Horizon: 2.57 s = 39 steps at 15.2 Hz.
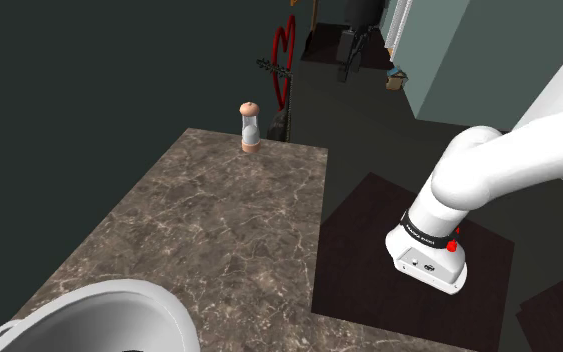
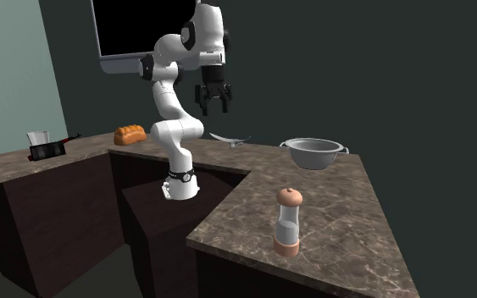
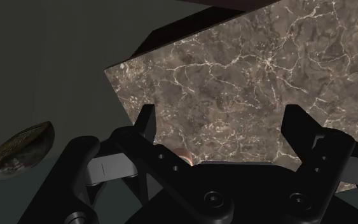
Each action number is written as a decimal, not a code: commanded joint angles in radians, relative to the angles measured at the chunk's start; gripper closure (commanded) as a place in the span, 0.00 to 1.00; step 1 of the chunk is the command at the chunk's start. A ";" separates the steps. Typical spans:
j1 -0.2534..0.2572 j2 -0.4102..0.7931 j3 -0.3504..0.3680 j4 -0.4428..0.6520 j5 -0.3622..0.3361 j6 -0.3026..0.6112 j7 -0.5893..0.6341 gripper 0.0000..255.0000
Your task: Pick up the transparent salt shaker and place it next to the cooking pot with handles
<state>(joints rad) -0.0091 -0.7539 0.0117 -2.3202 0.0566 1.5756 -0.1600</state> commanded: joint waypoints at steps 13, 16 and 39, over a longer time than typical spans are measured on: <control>0.006 0.453 0.003 0.180 0.009 0.244 -0.022 0.00; 0.007 0.571 0.005 0.255 0.010 0.280 -0.026 0.00; 0.017 1.064 0.012 0.593 0.014 0.408 -0.037 0.00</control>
<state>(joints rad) 0.0072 0.3103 0.0234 -1.7257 0.0705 1.9811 -0.1968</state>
